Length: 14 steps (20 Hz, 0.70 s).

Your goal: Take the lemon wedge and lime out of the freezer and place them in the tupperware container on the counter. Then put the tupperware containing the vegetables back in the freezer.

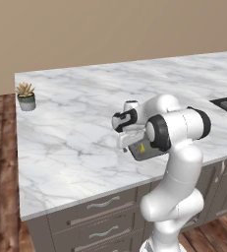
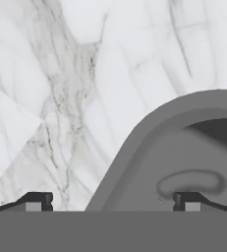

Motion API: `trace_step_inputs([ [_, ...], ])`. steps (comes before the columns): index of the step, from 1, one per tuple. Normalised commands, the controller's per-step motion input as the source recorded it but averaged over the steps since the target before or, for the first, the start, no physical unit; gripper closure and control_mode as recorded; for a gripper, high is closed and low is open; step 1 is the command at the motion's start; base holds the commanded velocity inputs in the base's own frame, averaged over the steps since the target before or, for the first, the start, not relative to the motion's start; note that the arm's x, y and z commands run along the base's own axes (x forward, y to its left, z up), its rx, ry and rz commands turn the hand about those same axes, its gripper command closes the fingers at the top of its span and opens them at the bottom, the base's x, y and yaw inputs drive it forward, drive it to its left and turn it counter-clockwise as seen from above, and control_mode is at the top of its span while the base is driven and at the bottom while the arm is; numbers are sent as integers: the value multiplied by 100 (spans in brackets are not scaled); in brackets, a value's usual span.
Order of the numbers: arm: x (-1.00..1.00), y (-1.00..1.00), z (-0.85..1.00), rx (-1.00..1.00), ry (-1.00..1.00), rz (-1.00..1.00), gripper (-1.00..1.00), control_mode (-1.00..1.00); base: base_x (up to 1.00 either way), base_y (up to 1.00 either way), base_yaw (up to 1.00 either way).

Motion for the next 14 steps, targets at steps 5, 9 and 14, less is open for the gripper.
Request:
trace_step_inputs([
  [5,-30,0,-16,0,-1,0,100,-100,0,0,0],
  [9,-6,0,-12,0,0,0,100,-100,0,0,0],
  [14,-10,-14,1,6,-2,6,100,-100,0,0,0],
])
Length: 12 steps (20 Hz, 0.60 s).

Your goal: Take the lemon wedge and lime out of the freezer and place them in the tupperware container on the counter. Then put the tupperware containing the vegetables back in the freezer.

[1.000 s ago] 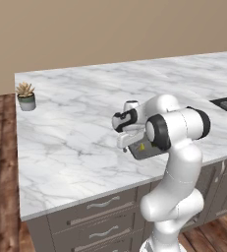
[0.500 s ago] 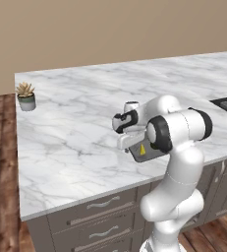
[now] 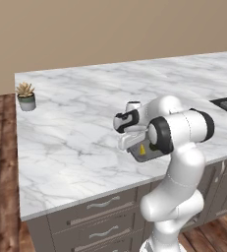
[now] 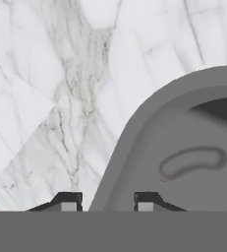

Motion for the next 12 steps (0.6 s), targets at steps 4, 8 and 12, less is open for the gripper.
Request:
trace_step_inputs([
  [4,-21,-6,35,4,0,30,100,-100,0,0,0],
  [8,-9,0,41,0,0,41,100,-100,0,0,0],
  [12,-15,0,56,0,-3,38,100,-100,0,0,0],
])
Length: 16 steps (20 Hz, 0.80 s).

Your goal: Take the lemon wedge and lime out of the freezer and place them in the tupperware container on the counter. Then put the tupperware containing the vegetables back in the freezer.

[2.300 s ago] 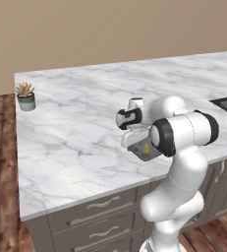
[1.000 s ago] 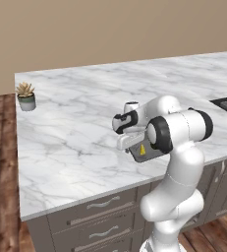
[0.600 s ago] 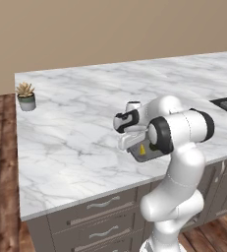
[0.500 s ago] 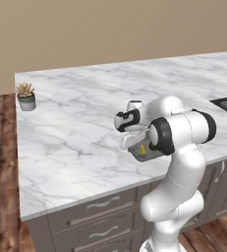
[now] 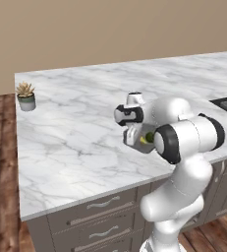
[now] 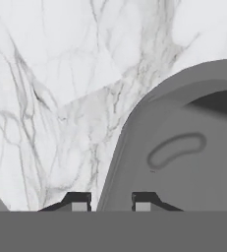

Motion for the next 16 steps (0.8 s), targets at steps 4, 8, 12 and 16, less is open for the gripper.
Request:
trace_step_inputs([
  [4,-21,0,81,1,-7,32,100,-100,0,0,0],
  [8,-39,0,85,0,-7,32,100,-100,0,0,0],
  [12,-77,1,72,-7,-18,25,100,-100,0,0,0],
  [16,-86,0,93,-2,-28,16,100,-100,0,0,0],
])
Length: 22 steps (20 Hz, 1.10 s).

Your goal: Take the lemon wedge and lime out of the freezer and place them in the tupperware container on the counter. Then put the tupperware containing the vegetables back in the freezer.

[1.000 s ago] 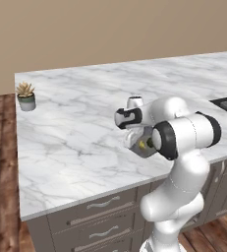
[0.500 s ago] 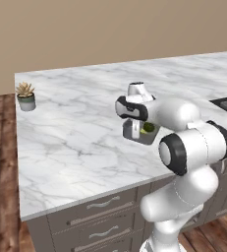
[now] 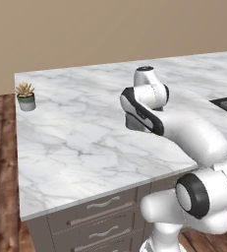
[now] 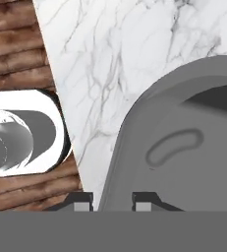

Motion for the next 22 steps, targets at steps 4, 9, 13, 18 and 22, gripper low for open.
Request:
trace_step_inputs([
  [4,-86,-13,100,5,-24,12,100,-100,0,0,0],
  [9,-64,-14,74,7,-10,15,100,-100,0,0,0],
  [13,-54,-3,34,1,-8,14,100,-100,0,0,0],
  [18,-53,0,27,0,-7,11,100,-100,0,0,0],
  [22,-49,0,14,0,-4,1,100,-100,0,0,0],
])
